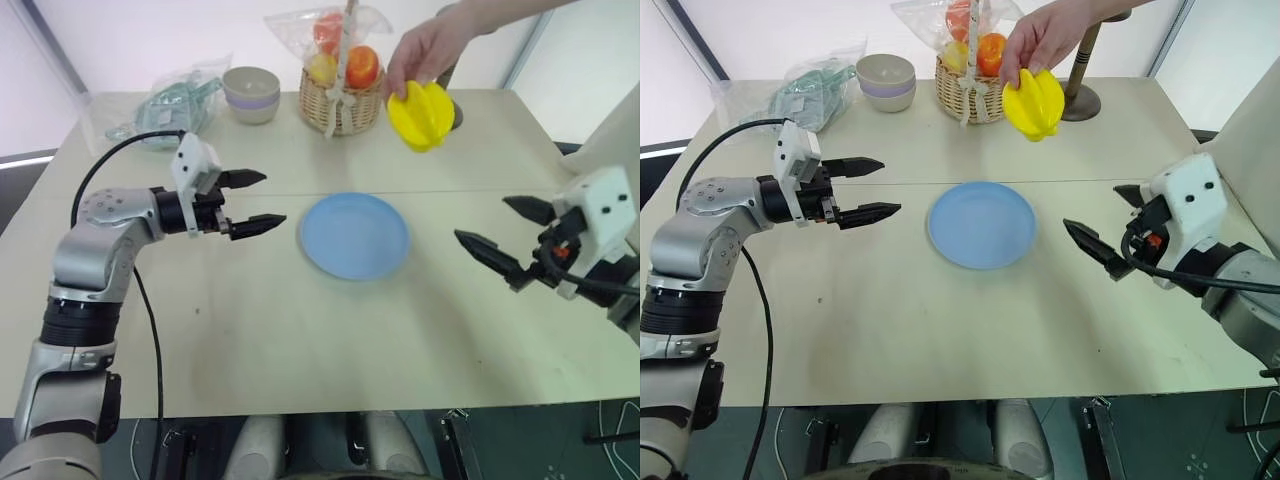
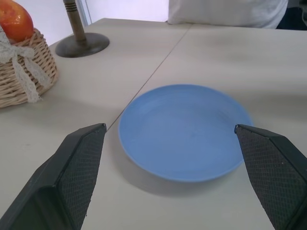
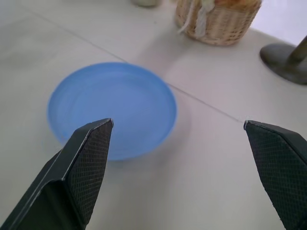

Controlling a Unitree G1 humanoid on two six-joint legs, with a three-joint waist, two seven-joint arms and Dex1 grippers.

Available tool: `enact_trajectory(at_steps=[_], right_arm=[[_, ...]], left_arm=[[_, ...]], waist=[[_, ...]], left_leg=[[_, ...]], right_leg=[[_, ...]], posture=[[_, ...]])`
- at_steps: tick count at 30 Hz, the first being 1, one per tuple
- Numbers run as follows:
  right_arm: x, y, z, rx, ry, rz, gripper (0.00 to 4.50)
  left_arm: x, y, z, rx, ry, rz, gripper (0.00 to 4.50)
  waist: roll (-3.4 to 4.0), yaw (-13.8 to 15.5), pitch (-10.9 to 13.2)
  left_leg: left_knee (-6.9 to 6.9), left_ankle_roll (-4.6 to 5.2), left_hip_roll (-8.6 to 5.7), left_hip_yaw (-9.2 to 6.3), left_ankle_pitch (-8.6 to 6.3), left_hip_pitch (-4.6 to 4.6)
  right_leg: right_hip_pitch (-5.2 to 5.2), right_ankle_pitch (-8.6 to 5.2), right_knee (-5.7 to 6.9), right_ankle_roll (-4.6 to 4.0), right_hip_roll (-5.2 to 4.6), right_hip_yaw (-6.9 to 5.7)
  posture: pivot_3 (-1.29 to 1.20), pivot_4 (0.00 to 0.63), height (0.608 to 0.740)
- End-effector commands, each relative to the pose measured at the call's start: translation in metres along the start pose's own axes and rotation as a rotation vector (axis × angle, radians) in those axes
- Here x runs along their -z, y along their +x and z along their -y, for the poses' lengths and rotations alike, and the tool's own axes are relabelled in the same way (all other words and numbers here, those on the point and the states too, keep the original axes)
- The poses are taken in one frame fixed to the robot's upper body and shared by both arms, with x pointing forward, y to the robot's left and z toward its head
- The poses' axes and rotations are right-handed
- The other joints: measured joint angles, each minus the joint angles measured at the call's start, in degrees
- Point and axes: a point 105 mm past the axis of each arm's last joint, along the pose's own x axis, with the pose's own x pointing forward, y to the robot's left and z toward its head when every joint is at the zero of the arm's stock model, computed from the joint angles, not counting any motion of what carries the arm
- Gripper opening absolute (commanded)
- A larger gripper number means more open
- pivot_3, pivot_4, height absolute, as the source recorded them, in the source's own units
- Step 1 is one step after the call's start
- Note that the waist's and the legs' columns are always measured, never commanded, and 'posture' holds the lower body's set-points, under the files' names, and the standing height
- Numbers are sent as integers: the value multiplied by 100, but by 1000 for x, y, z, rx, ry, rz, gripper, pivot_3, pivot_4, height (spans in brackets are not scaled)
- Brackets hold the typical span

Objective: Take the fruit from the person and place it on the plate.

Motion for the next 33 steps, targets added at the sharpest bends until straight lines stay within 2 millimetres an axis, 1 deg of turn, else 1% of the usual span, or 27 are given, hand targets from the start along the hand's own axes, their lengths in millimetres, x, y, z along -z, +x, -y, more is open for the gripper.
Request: enact_trajectory(at_steps=[1,2,3,5,9,12,15,20,24,30,33], right_arm=[[-19,6,9,117,68,122,4500],[-22,9,10,140,107,150,4500],[-26,15,8,162,167,186,4500],[-29,22,2,177,233,215,4500],[-25,39,-6,205,372,233,4500],[-29,48,-18,177,378,236,4500],[-33,55,-21,174,389,247,4500],[-37,64,-20,170,370,254,4500],[-41,70,-17,168,361,267,4500],[-38,83,-9,174,364,275,4500],[-41,89,-7,173,371,290,4500]], left_arm=[[-13,0,-2,-10,54,32,4487],[-13,0,-2,-12,54,32,4487],[-13,0,-2,-12,54,33,4487],[-12,1,-2,-12,53,35,4487],[-13,2,-2,-10,55,39,4487],[-13,2,-3,-13,61,39,4487],[-13,2,-3,-14,64,38,4487],[-13,2,-3,-18,66,39,4487],[-14,1,-3,-22,68,39,4487],[-14,0,-3,-37,69,41,4487],[-13,-2,-3,-43,69,40,4487]], waist=[[0,3,0],[0,-1,0],[0,-5,0],[0,-12,0],[2,-17,-1],[2,-11,-1],[2,-25,-1],[2,-37,-1],[3,-103,-1],[3,-127,0],[4,-127,0]], left_leg=[[0,0,0,0,0,0],[0,-1,1,-1,0,0],[0,-1,1,-1,0,0],[-1,-1,1,0,1,-1],[-2,-1,0,0,1,-4],[-2,-1,-2,1,1,-8],[-2,-1,-2,1,0,-9],[-2,-1,-2,1,0,-10],[-2,0,-2,0,0,-10],[-5,0,-2,0,0,-8],[-5,0,-2,0,0,-9]], right_leg=[[0,0,0,0,1,0],[0,0,1,0,1,0],[0,0,1,-1,1,1],[-2,0,4,-1,0,3],[-6,0,5,-1,-5,3],[-9,0,5,-1,-8,1],[-11,0,4,-1,-8,1],[-11,0,5,-1,-7,-1],[-11,0,5,-1,-7,-1],[-12,0,5,-1,-4,-1],[-13,0,6,-1,-4,-1]], posture=[[0,150,740],[0,150,740],[0,150,740],[0,150,740],[0,150,740],[0,150,740],[0,150,740],[0,150,740],[0,150,740],[0,150,740],[0,150,740]])
